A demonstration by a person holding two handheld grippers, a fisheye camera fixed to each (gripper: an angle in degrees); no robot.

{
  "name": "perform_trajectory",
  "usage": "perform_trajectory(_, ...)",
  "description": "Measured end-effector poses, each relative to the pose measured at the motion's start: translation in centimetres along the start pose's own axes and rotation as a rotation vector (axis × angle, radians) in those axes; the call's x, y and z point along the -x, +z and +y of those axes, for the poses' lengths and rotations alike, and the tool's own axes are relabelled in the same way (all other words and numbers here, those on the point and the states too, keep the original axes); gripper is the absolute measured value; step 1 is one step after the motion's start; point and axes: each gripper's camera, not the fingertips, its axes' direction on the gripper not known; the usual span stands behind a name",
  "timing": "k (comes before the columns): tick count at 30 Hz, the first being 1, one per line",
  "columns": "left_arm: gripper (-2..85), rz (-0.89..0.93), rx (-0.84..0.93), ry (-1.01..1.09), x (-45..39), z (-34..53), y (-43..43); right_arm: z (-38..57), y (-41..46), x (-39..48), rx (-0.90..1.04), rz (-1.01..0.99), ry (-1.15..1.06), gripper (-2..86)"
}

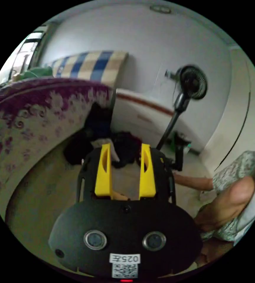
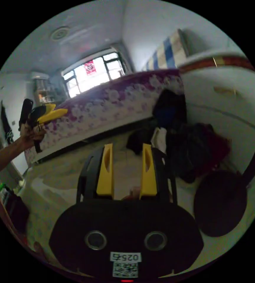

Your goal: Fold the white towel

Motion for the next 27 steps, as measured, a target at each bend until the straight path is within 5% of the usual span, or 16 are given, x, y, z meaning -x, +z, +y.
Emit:
perform_trajectory(7, 8.8, -0.089, 0.197, -0.291, 12.1, 0.0, 31.5, 9.4, 6.2, -6.8, 0.096, -0.009, 0.026, 13.5)
perform_trajectory(13, 6.4, -0.176, 0.345, -0.405, 21.8, 0.3, 45.3, 18.0, 8.2, -8.1, 0.190, -0.020, 0.092, 12.7)
perform_trajectory(16, 1.9, -0.045, 0.306, -0.540, 25.6, 2.2, 46.0, 21.4, 10.2, -8.6, 0.223, 0.004, 0.118, 12.6)
perform_trajectory(23, -0.8, -0.226, 0.336, -0.319, 27.1, 4.4, 39.9, 24.4, 18.2, -5.9, 0.192, 0.070, 0.036, 14.9)
perform_trajectory(27, -0.9, -0.226, 0.331, -0.316, 29.0, 5.7, 35.3, 23.1, 27.1, -2.1, 0.248, 0.405, -0.092, 9.8)
